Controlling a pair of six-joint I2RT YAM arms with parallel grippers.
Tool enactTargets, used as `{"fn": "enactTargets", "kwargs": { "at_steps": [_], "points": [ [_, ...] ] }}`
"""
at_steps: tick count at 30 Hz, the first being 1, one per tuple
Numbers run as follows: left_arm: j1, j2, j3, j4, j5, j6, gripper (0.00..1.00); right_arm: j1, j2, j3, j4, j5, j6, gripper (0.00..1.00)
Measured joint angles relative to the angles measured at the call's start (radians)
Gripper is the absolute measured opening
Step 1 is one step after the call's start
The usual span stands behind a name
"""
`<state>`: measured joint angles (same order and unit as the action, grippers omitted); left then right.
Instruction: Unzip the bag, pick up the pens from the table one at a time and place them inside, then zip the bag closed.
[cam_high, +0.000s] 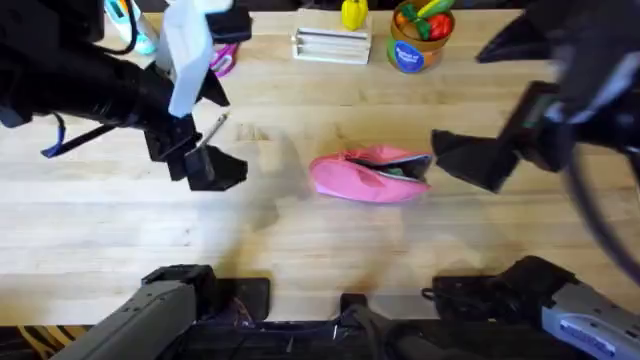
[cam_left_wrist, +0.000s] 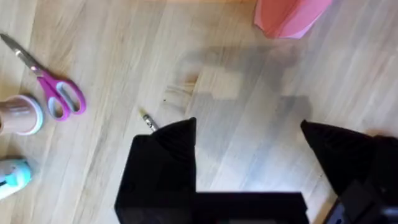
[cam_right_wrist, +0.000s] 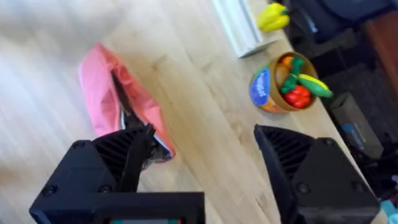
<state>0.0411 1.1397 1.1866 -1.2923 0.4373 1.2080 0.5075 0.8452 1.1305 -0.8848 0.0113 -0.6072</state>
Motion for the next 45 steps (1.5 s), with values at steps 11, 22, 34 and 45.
{"fn": "enactTargets", "kwargs": {
  "at_steps": [11, 22, 34, 45],
  "points": [
    [0.126, 0.127, 0.000, 0.077, -0.010, -0.107, 0.993, -0.074, -0.084, 0.001, -0.061, 0.027, 0.261, 0.997],
    [0.162, 0.318, 0.000, 0.291, 0.001, -0.327, 0.993, -0.074, -0.079, 0.001, -0.089, -0.039, 0.351, 0.997],
    [0.228, 0.419, 0.000, 0.438, -0.151, -0.655, 0.993, -0.076, -0.036, 0.001, -0.090, 0.010, 0.356, 0.997],
    [0.227, 0.613, 0.000, 0.468, -0.273, -0.695, 0.995, -0.077, 0.031, 0.001, -0.089, 0.053, 0.357, 0.997]
  ]
}}
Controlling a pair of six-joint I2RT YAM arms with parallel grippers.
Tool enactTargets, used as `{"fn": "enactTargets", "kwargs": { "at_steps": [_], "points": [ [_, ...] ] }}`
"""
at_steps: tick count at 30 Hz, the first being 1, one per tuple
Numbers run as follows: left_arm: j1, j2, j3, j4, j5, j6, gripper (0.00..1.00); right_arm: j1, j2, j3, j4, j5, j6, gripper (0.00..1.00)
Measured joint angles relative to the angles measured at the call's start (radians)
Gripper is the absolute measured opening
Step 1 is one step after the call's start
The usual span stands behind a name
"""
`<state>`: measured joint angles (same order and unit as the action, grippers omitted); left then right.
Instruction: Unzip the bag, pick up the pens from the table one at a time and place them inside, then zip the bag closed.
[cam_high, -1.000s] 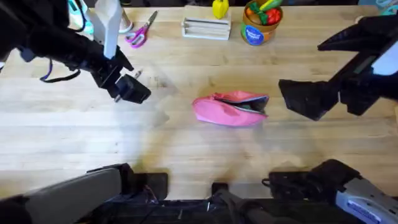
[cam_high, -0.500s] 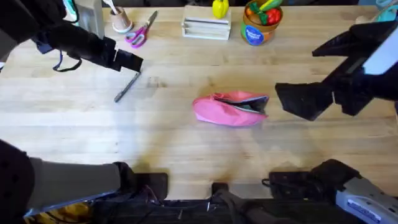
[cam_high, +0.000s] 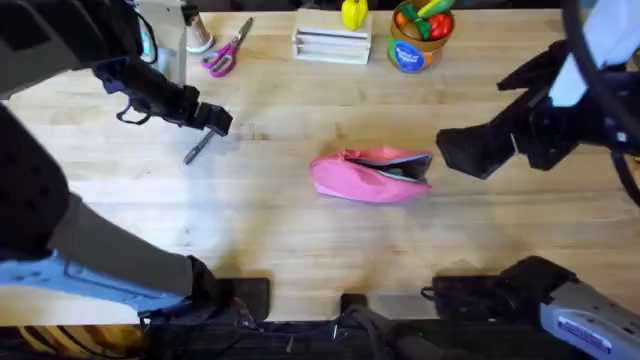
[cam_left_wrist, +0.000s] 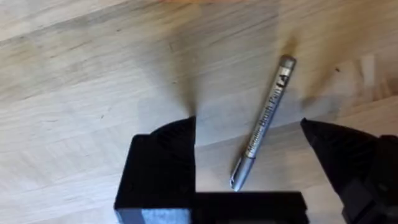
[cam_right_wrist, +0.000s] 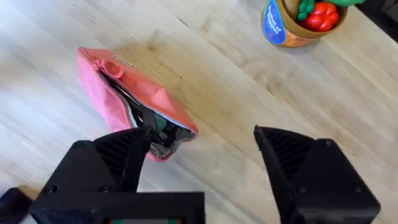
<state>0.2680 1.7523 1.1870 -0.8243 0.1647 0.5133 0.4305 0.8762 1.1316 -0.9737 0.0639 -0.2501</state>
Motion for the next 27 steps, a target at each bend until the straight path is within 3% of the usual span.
{"fn": "enactTargets", "kwargs": {
  "at_steps": [10, 27],
  "points": [
    [-0.020, 0.060, 0.009, 0.031, -0.076, -0.069, 0.995, 0.000, 0.044, 0.000, 0.000, 0.025, 0.000, 0.997],
    [-0.020, 0.061, 0.012, 0.024, -0.057, -0.080, 0.996, 0.000, 0.047, 0.000, 0.000, 0.075, 0.000, 0.997]
  ]
}}
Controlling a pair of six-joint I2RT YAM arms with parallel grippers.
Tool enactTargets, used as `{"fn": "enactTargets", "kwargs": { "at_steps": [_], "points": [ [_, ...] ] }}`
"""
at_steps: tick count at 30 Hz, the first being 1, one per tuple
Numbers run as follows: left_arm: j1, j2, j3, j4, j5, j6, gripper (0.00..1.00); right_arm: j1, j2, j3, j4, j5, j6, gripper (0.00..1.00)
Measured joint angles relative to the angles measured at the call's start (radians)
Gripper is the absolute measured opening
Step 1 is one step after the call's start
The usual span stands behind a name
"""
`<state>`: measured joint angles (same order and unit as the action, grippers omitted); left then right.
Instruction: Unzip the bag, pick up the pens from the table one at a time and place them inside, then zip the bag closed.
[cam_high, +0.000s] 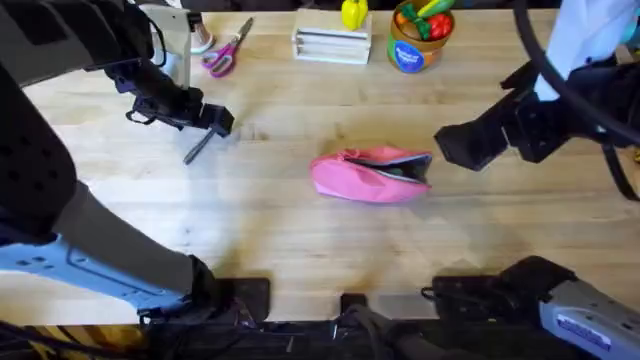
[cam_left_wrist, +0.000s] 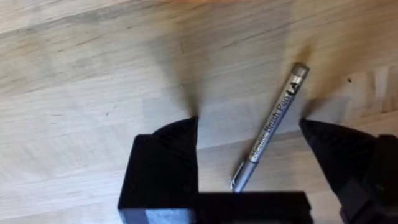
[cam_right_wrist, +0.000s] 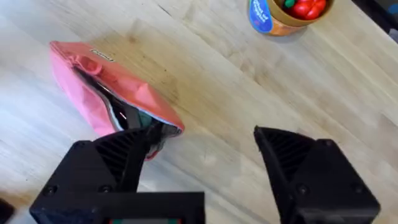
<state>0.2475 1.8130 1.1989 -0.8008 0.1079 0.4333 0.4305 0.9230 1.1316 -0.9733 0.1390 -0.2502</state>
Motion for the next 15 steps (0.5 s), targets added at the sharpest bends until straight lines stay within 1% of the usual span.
{"fn": "enactTargets", "kwargs": {
  "at_steps": [2, 3, 5, 6, 7, 9, 10, 11, 12, 15],
  "points": [
    [0.000, 0.000, 0.001, -0.003, 0.001, -0.001, 0.947, 0.000, 0.000, 0.000, 0.000, 0.000, 0.000, 0.997],
    [0.000, 0.000, 0.001, -0.003, 0.003, -0.002, 0.872, 0.000, 0.000, 0.000, 0.000, 0.000, 0.000, 0.997],
    [0.001, 0.000, 0.001, -0.004, 0.004, -0.002, 0.633, 0.000, 0.000, 0.000, 0.000, 0.000, 0.000, 0.997],
    [0.002, 0.000, 0.001, -0.005, 0.003, -0.001, 0.529, 0.000, 0.000, 0.000, 0.000, 0.000, 0.000, 0.997],
    [0.002, 0.001, 0.001, -0.005, 0.003, -0.001, 0.442, 0.000, 0.000, 0.000, 0.000, 0.001, 0.000, 0.997],
    [0.002, 0.001, 0.001, -0.005, 0.000, -0.002, 0.304, 0.000, 0.000, 0.000, 0.000, 0.002, 0.000, 0.997],
    [0.002, 0.001, 0.001, -0.007, 0.002, -0.004, 0.218, 0.000, 0.000, 0.000, 0.000, 0.004, 0.000, 0.997],
    [0.002, 0.001, 0.001, -0.009, 0.009, -0.004, 0.102, 0.000, 0.000, 0.000, 0.000, 0.007, 0.000, 0.997],
    [0.002, 0.001, 0.001, -0.010, 0.008, -0.004, 0.061, 0.000, 0.000, 0.000, 0.000, 0.012, 0.000, 0.997],
    [0.002, 0.001, 0.002, -0.009, 0.010, -0.004, 0.052, 0.000, 0.000, 0.000, 0.000, 0.037, 0.000, 0.997]
  ]
}}
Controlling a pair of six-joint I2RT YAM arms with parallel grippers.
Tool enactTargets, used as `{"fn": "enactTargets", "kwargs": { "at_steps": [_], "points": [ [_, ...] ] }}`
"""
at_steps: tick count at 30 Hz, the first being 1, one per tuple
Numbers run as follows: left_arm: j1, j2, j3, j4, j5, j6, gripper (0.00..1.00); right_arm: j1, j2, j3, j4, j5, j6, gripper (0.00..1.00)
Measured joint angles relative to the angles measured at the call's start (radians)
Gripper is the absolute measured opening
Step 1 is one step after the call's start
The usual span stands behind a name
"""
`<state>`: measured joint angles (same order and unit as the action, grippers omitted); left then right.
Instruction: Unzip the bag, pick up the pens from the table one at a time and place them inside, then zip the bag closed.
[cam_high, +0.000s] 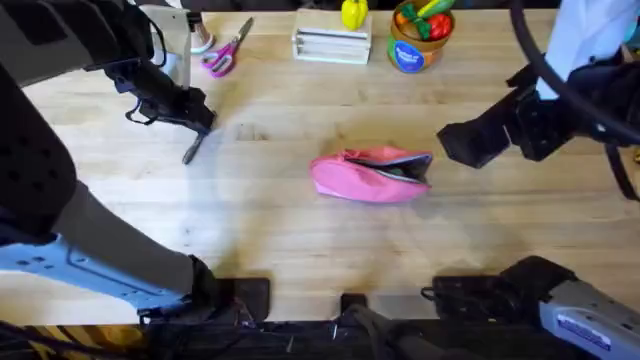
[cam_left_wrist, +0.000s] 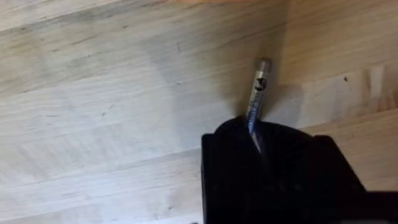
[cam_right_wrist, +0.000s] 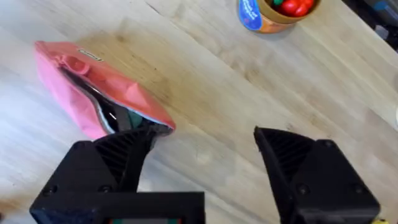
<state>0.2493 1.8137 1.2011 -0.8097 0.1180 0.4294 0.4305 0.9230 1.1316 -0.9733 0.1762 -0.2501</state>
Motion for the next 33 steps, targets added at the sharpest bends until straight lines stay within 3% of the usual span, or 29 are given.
{"fn": "enactTargets", "kwargs": {
  "at_steps": [9, 15, 20, 26, 30, 33],
  "points": [
    [-0.008, -0.020, -0.009, 0.002, -0.002, 0.000, 0.043, 0.000, -0.002, 0.000, 0.001, 0.058, 0.014, 0.997],
    [-0.084, -0.214, -0.023, 0.011, 0.034, 0.000, 0.042, 0.000, -0.068, 0.018, 0.008, 0.080, 0.053, 0.997],
    [-0.254, -0.392, -0.023, 0.008, 0.077, 0.000, 0.042, 0.000, -0.155, 0.029, -0.015, 0.090, 0.068, 0.997],
    [-0.509, -0.436, -0.022, 0.005, 0.097, -0.006, 0.042, 0.000, -0.211, 0.031, -0.046, 0.093, 0.071, 0.997],
    [-0.674, -0.436, -0.022, 0.049, 0.103, -0.075, 0.042, 0.000, -0.245, 0.031, -0.095, 0.093, 0.084, 0.997],
    [-0.768, -0.436, -0.022, 0.086, 0.123, -0.138, 0.042, 0.000, -0.273, 0.031, -0.149, 0.093, 0.099, 0.997]
  ]
}}
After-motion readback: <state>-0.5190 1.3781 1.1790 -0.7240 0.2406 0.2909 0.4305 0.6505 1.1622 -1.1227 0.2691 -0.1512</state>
